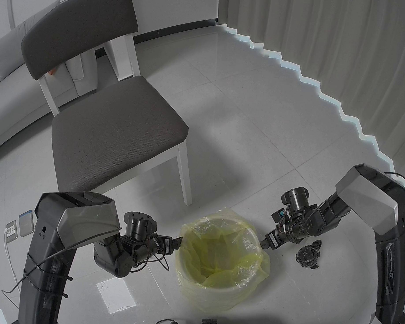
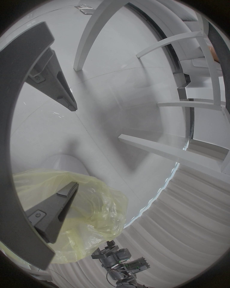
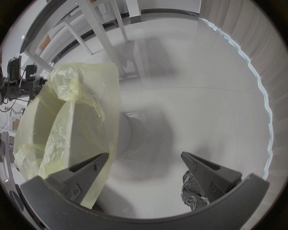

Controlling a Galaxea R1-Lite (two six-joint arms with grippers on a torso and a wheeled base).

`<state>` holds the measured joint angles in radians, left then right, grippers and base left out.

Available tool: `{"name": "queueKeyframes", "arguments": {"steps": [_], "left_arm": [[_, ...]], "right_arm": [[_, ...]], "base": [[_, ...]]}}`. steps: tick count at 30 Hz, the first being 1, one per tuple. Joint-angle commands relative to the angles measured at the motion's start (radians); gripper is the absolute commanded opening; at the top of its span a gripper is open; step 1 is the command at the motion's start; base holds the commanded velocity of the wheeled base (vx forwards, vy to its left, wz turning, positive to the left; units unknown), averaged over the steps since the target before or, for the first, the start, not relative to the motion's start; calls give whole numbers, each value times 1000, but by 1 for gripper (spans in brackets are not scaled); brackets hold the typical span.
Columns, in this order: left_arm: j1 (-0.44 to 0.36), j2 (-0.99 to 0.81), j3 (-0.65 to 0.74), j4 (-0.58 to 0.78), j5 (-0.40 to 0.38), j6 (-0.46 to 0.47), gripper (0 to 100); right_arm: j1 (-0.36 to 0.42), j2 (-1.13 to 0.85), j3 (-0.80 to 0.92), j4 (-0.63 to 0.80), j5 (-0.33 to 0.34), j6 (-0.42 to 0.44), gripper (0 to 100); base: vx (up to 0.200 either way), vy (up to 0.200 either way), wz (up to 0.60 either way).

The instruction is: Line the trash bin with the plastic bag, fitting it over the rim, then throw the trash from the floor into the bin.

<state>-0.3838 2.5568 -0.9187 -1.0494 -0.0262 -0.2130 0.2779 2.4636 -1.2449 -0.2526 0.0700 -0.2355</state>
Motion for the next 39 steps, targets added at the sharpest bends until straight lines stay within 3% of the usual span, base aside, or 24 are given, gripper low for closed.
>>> {"name": "queueKeyframes", "arguments": {"steps": [1, 8, 12, 21, 25, 29, 31, 32, 34, 39], "left_arm": [[-6, 8, -17, 2, -1, 0, 100], [22, -32, 18, -29, -1, -13, 100], [60, -78, 115, -81, -21, -13, 100], [91, -135, 293, -238, -38, -13, 100], [65, -173, 429, -333, -89, -13, 100], [5, -167, 520, -475, -93, -13, 100], [5, -167, 520, -475, -93, -13, 100], [-43, -147, 543, -509, -92, -11, 100], [-63, -133, 546, -511, -86, -9, 100], [-73, -84, 549, -521, -83, -3, 100]], "right_arm": [[3, 29, -24, 10, 1, -10, 100], [-20, -2, 15, 10, -4, -19, 100], [-72, -72, 81, 7, -13, -107, 100], [-101, -219, 206, -13, 5, -102, 100], [-66, -301, 331, -51, 36, -102, 100], [23, -333, 447, -165, 36, -99, 100], [23, -333, 447, -165, 36, -99, 100], [87, -324, 492, -232, 28, -96, 100], [126, -321, 507, -248, 24, -79, 100], [175, -264, 513, -251, 7, -47, 100]], "base": [[0, 0, 0], [0, 0, 0], [0, 0, 0], [0, 0, 0], [0, 0, 0], [0, 0, 0], [0, 0, 0], [0, 0, 0], [0, 0, 0], [0, 0, 0]]}}
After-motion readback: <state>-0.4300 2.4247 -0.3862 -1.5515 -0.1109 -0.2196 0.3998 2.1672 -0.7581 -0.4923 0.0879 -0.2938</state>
